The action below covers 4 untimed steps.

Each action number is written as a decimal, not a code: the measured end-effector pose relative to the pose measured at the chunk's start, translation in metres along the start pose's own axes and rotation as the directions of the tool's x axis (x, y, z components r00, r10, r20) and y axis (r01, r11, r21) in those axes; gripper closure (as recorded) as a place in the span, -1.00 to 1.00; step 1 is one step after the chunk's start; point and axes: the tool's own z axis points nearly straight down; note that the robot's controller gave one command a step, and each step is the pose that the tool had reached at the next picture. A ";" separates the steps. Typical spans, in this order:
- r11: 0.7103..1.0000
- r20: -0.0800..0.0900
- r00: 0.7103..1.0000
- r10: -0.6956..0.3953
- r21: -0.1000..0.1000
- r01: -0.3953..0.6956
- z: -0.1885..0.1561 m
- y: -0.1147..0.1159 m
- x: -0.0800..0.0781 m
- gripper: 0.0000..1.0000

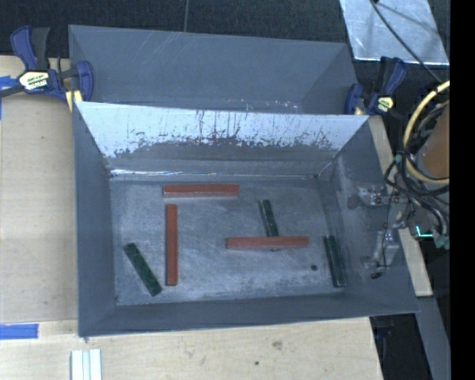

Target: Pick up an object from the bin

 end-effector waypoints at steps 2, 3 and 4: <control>0.997 0.001 0.997 0.074 0.000 -0.074 0.166 0.071 -0.031 -1.00; 0.997 0.006 0.997 0.073 0.001 -0.073 0.162 0.070 -0.032 1.00; 1.000 0.008 1.000 -0.011 0.001 0.011 0.026 0.120 -0.030 1.00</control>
Offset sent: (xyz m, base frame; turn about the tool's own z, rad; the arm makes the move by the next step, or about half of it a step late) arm 0.0417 0.0645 -0.1093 0.0729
